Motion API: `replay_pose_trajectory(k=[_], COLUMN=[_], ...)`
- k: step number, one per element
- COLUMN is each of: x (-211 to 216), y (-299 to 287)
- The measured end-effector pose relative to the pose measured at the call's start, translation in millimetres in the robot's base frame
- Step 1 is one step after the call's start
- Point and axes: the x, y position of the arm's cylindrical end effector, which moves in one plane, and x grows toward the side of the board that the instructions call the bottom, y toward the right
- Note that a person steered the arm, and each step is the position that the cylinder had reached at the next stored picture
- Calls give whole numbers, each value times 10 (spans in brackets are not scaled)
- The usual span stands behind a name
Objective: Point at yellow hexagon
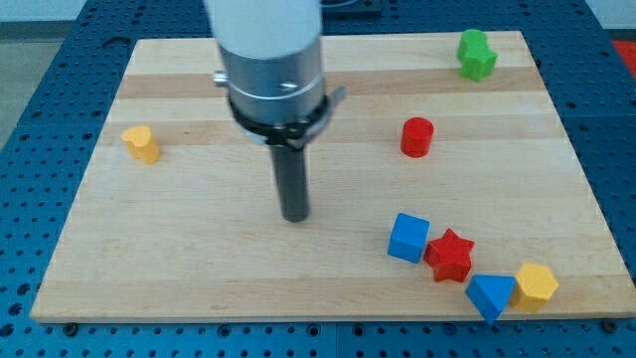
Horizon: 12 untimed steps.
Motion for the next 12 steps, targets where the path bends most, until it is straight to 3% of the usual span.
replay_pose_trajectory(k=[1, 2, 3, 4, 5, 6, 9, 10, 12], x=[-186, -679, -890, -843, -755, -610, 786, 1032, 1038], y=[594, 1181, 2140, 3303, 3653, 3669, 3657, 3614, 3119])
